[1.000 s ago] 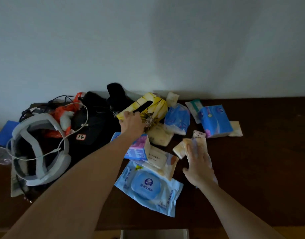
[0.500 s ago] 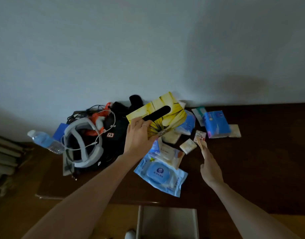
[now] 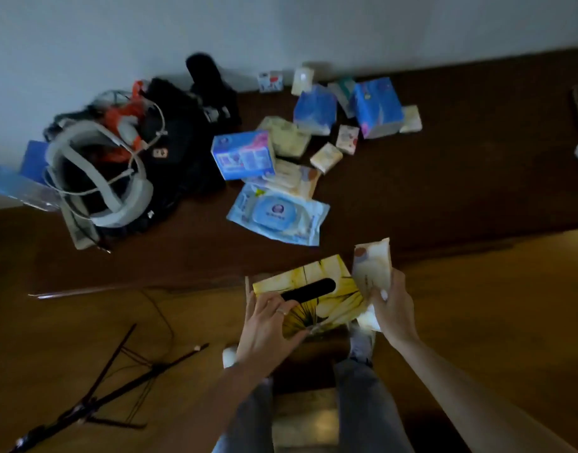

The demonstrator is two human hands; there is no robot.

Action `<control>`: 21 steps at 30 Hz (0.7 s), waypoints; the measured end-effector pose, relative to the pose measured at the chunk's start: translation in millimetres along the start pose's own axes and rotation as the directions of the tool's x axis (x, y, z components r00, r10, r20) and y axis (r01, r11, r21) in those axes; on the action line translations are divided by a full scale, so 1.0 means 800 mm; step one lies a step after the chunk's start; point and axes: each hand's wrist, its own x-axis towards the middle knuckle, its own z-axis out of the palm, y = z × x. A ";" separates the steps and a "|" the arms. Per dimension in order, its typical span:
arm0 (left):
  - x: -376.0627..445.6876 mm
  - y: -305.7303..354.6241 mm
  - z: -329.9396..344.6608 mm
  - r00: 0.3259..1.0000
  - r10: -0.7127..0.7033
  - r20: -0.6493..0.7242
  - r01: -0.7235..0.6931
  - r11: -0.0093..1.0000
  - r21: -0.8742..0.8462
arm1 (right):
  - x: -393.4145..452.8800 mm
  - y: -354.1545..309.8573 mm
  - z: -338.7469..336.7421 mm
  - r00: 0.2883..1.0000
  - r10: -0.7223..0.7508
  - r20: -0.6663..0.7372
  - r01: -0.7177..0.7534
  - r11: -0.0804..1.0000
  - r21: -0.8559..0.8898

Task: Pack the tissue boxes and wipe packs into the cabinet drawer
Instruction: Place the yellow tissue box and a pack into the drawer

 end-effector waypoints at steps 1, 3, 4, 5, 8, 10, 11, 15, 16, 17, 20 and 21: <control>-0.017 -0.010 0.023 0.999 -0.007 0.032 0.006 1.000 0.011 | -0.010 0.024 0.014 0.998 0.056 0.008 -0.056 0.998 -0.015; -0.046 -0.030 0.067 0.995 -0.034 0.092 0.031 0.999 0.027 | -0.029 0.071 0.050 0.986 0.161 0.047 -0.159 0.986 -0.042; -0.057 -0.041 0.089 0.992 -0.061 0.114 0.057 0.998 0.034 | -0.036 0.093 0.071 0.977 0.201 0.068 -0.198 0.979 -0.050; -0.066 -0.053 0.111 0.987 -0.093 0.134 0.089 0.995 0.039 | -0.040 0.114 0.092 0.969 0.228 0.092 -0.223 0.973 -0.059; -0.079 -0.090 0.181 0.969 -0.175 0.173 0.169 0.984 0.053 | -0.031 0.170 0.156 0.955 0.237 0.178 -0.222 0.970 -0.100; -0.080 -0.115 0.227 0.951 -0.238 0.198 0.227 0.971 0.080 | -0.009 0.201 0.197 0.947 0.204 0.249 -0.171 0.974 -0.149; -0.077 -0.128 0.252 0.937 -0.275 0.215 0.262 0.961 0.086 | 0.006 0.216 0.215 0.939 0.184 0.292 -0.137 0.975 -0.172; -0.057 -0.176 0.348 0.880 -0.350 0.319 0.345 0.936 0.074 | 0.080 0.270 0.278 0.889 0.132 0.439 -0.024 0.970 -0.244; -0.052 -0.189 0.371 0.876 -0.347 0.336 0.346 0.936 0.064 | 0.100 0.284 0.294 0.880 0.110 0.462 0.014 0.967 -0.256; -0.046 -0.203 0.393 0.876 -0.345 0.336 0.346 0.936 0.056 | 0.118 0.297 0.310 0.874 0.093 0.477 0.042 0.963 -0.265; -0.033 -0.244 0.453 0.902 -0.336 0.271 0.338 0.940 0.044 | 0.159 0.336 0.352 0.864 0.056 0.500 0.106 0.952 -0.289; -0.030 -0.256 0.471 0.915 -0.323 0.243 0.324 0.945 0.036 | 0.169 0.352 0.365 0.868 0.045 0.494 0.116 0.950 -0.290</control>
